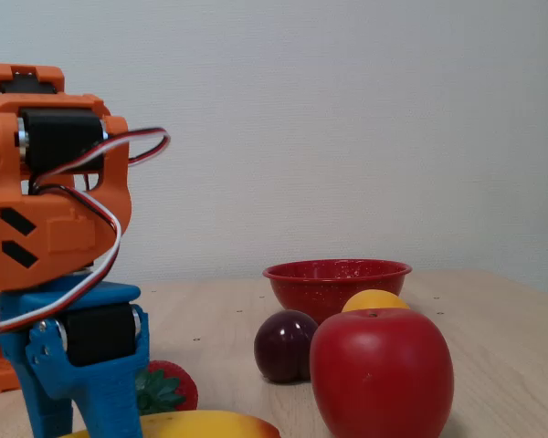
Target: Put the banana in the red bowl.
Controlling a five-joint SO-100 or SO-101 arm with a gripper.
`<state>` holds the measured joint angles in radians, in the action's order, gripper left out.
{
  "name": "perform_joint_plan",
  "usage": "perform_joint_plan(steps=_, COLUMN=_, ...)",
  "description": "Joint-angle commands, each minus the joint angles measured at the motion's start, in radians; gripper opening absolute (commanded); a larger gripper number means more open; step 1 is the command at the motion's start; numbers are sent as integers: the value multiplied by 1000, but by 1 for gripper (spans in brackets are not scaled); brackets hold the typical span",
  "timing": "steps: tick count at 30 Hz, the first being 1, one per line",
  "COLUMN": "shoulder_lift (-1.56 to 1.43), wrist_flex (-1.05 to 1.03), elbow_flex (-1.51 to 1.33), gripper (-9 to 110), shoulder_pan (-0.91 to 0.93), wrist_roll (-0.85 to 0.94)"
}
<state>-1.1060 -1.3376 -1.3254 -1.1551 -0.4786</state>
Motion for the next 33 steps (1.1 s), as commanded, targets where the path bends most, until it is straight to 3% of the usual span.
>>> perform_joint_plan(steps=1, shoulder_lift=-40, wrist_flex=14, elbow_flex=74, gripper=44, shoulder_pan=20, wrist_roll=26)
perform_joint_plan(steps=5, shoulder_lift=-23, wrist_flex=29, elbow_flex=72, gripper=39, shoulder_pan=25, wrist_roll=31)
perform_joint_plan(steps=16, shoulder_lift=-25, wrist_flex=97, elbow_flex=55, gripper=0, shoulder_pan=23, wrist_roll=35)
perform_joint_plan(steps=22, shoulder_lift=-58, wrist_flex=25, elbow_flex=138, gripper=0, shoulder_pan=23, wrist_roll=83)
perform_joint_plan(steps=33, shoulder_lift=-198, wrist_flex=-321, elbow_flex=548, gripper=0, shoulder_pan=97, wrist_roll=199)
